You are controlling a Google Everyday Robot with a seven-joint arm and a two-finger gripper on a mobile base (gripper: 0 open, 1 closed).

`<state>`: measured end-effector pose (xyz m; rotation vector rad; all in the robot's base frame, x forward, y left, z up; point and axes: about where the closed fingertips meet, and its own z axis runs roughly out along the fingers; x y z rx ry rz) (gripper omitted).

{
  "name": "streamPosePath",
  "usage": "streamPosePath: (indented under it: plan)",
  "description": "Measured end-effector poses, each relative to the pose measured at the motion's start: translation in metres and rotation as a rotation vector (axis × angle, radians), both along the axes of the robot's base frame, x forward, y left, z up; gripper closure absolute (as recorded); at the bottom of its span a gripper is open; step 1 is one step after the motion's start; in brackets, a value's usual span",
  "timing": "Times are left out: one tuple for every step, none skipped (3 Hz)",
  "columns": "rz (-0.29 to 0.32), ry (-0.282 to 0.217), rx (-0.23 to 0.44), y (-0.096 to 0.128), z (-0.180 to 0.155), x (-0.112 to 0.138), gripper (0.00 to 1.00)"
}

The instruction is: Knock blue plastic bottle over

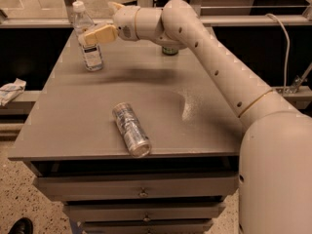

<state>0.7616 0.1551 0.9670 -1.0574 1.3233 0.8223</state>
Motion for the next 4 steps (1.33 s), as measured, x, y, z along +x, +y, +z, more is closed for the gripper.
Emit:
streamPosePath:
  plan:
    - [0.065, -0.008, 0.000, 0.016, 0.001, -0.013, 0.00]
    - [0.095, -0.007, -0.085, 0.037, -0.003, -0.021, 0.00]
    - [0.056, 0.045, -0.204, 0.047, -0.026, -0.008, 0.03]
    - [0.027, 0.083, -0.252, 0.050, -0.042, 0.000, 0.25]
